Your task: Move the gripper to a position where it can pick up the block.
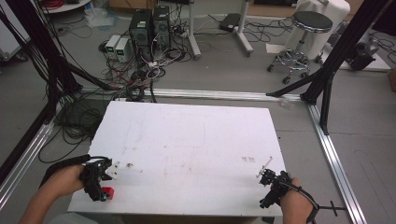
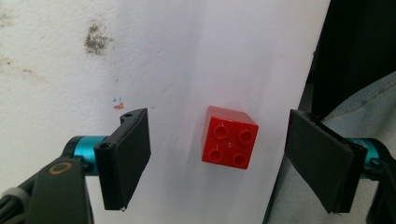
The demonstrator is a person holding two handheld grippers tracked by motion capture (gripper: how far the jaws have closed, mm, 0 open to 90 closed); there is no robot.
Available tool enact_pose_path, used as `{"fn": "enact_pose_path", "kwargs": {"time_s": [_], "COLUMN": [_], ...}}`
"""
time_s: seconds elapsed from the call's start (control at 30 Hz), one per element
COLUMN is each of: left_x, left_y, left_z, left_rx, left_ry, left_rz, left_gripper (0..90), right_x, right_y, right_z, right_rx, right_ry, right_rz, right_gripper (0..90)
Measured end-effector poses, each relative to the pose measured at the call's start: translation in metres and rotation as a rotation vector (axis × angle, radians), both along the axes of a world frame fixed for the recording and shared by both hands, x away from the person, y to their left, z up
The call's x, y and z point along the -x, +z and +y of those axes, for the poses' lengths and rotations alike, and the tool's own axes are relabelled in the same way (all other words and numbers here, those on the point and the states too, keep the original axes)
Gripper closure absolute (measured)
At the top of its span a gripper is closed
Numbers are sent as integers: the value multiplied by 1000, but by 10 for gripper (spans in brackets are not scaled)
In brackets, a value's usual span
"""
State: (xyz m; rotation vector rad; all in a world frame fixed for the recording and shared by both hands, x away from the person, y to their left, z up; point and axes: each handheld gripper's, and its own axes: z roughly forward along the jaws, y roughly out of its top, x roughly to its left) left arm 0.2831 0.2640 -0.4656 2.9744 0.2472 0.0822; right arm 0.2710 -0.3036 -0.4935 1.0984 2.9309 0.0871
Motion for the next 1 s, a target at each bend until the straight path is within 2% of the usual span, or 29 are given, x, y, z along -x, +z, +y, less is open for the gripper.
{"fn": "enact_pose_path", "kwargs": {"time_s": [0.2, 0.3, 0.4, 0.43, 0.5, 0.73, 0.87, 1.0], "left_x": [-1, -1, -1, 0, 4, 6, 7, 9], "left_y": [-2, -4, -6, -7, -12, -20, -26, -33], "left_z": [5, 8, 11, 11, 12, 11, 9, 6], "left_rx": [-33, -37, -47, -48, -55, -73, -90, -99], "left_ry": [-37, -37, -68, -74, -119, -146, -159, -193], "left_rz": [-1, -3, 2, 14, 14, -3, 8, 17], "left_gripper": [228, 228, 228, 227, 228, 228, 228, 229], "right_x": [0, 0, 0, 0, 1, 0, 0, 0], "right_y": [1, 2, 3, 2, 3, 3, 2, 2], "right_z": [0, 0, 0, 0, 0, 1, 1, 1], "right_rx": [-6, -3, -9, -11, -6, -8, -8, -6], "right_ry": [0, 0, -1, 1, 0, 5, 7, 5], "right_rz": [2, -4, -8, -7, -4, -8, -3, -2], "right_gripper": [47, 47, 47, 47, 47, 47, 48, 47]}}
